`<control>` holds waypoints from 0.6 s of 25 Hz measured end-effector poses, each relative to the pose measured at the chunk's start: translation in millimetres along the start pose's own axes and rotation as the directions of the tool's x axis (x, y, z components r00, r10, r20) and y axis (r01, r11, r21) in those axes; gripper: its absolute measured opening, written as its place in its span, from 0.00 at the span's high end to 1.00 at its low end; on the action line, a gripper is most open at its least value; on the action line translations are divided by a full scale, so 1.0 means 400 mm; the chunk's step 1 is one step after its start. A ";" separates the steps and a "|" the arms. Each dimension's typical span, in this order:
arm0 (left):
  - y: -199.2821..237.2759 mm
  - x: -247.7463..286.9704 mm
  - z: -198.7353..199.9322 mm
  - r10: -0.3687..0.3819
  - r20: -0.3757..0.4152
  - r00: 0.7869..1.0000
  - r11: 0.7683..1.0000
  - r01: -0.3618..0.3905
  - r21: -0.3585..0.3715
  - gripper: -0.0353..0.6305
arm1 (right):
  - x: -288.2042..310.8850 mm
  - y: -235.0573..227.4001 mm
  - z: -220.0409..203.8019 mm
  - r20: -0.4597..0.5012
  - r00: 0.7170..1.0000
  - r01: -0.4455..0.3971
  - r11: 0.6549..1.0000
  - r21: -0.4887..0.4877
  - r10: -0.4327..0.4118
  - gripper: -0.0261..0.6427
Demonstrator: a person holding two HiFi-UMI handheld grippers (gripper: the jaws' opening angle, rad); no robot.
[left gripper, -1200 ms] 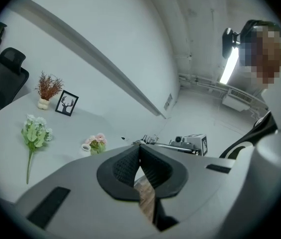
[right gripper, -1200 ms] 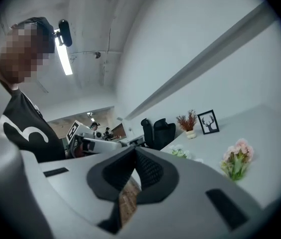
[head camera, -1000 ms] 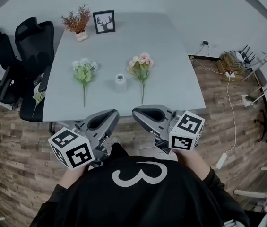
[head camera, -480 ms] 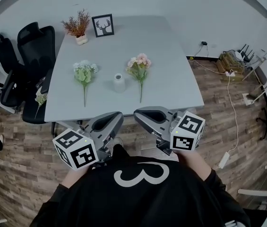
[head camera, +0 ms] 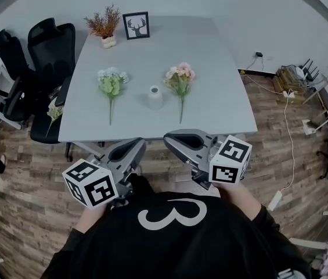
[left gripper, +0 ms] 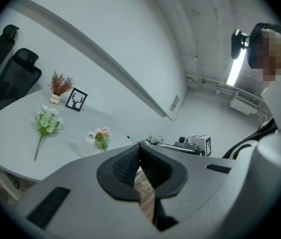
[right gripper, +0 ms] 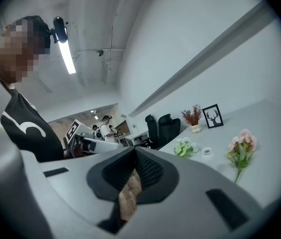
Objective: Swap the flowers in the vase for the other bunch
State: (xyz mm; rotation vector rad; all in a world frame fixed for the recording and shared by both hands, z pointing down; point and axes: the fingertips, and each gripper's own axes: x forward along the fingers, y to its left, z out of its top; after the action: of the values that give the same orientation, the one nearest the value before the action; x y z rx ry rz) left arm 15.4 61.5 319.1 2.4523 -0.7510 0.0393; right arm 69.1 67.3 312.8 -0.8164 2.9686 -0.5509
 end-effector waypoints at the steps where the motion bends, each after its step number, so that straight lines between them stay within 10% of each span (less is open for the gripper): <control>1: 0.019 -0.008 0.006 0.012 0.012 1.000 1.000 -0.011 -0.014 0.93 | 0.015 -0.006 0.003 -0.004 1.000 -0.001 1.000 0.002 0.001 0.95; 15: 0.413 -0.090 0.125 0.109 0.002 0.994 0.986 -0.108 -0.126 0.93 | 0.386 -0.166 0.026 -0.048 0.999 0.013 0.999 0.043 -0.011 0.95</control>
State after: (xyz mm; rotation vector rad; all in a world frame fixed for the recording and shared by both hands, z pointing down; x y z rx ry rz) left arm -108.1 -59.2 355.1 2.2927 -0.8643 0.0222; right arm -30.5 -66.4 337.7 -0.8289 2.9844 -0.6422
